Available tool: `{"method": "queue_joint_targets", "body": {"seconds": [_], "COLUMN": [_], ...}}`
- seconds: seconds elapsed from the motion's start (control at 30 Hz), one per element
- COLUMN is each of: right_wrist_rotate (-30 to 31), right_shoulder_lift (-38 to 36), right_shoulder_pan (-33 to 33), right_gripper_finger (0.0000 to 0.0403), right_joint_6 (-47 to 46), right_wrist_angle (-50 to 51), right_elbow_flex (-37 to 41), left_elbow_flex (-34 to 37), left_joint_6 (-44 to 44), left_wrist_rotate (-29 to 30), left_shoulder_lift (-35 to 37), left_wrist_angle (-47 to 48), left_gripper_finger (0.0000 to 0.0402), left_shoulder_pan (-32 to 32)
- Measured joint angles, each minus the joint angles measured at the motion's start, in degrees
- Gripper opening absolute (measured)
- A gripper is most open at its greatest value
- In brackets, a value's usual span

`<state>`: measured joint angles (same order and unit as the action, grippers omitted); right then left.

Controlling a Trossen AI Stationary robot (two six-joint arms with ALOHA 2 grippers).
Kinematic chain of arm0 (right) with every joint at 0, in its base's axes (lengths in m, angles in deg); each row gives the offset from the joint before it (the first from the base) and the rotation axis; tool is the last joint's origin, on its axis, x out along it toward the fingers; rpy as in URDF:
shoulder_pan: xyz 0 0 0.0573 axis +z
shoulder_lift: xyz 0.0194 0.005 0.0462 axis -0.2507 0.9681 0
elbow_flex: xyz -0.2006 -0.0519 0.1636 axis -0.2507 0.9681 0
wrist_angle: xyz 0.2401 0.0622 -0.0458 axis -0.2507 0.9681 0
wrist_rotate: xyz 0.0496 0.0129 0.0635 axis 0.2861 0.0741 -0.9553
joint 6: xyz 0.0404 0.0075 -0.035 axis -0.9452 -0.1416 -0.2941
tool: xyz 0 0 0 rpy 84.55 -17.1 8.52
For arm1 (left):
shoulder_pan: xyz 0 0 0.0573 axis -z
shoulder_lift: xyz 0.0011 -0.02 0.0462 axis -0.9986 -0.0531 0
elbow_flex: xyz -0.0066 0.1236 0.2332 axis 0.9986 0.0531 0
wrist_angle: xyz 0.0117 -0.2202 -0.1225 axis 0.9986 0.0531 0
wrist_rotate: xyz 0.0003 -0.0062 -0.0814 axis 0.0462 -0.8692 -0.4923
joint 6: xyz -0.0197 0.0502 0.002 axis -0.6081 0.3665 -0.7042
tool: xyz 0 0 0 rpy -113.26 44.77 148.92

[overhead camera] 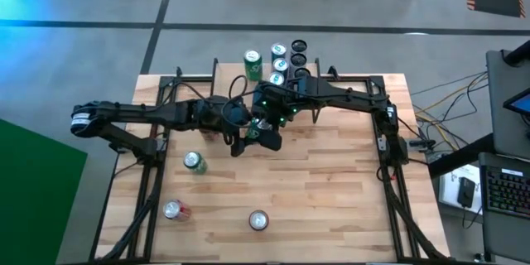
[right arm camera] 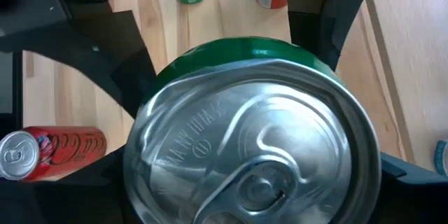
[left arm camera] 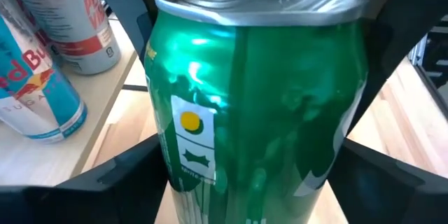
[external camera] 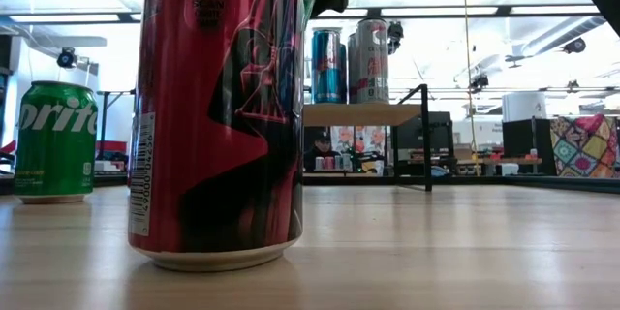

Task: Place canned beverage on shelf
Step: Put the right green soda can on the shelf aligned with the other green soda can

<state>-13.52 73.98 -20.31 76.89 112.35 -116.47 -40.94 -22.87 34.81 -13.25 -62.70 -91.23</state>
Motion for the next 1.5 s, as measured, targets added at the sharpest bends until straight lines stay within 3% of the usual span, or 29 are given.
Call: {"method": "queue_joint_targets", "body": {"seconds": [0.3,0.5,0.83,0.97,1.1,1.27,1.5], "right_wrist_rotate": [1.37,6.94,10.4,15.81,19.74,20.29,21.24], "right_shoulder_lift": [-0.36,-2.48,-9.79,-11.95,-13.19,-13.05,-12.81], "right_shoulder_pan": [0.74,1.15,1.68,2.35,3.44,4.85,5.76], "right_gripper_finger": [0.0343,0.0335,0.0334,0.0335,0.0336,0.033,0.0327], "right_joint_6": [0.35,-3.58,-7.21,-9.17,-10.35,-11.08,-11.37], "right_wrist_angle": [-1.62,-1.8,-2.24,-3.09,-3.46,-3.76,-3.74], "right_elbow_flex": [-0.22,-0.22,0.01,0.07,0.07,0.17,0.73], "left_elbow_flex": [0.0,0.8,7.78,9.57,11.68,13.57,16.3], "left_joint_6": [0.23,0.21,-0.84,2.01,2.86,2.07,4.56], "left_wrist_rotate": [-0.56,0.27,1.79,4.57,3.74,1.63,0.44], "left_shoulder_lift": [0.01,0.93,4.88,5.07,4.6,3.15,1.8], "left_wrist_angle": [0.31,-0.96,-13.44,-17.36,-25.87,-26.06,-28.42], "left_gripper_finger": [0.0299,0.0297,0.0296,0.0296,0.0296,0.0296,0.0297], "left_shoulder_pan": [-1.51,-3.0,-8.81,-12.2,-17.73,-22.28,-23.04]}}
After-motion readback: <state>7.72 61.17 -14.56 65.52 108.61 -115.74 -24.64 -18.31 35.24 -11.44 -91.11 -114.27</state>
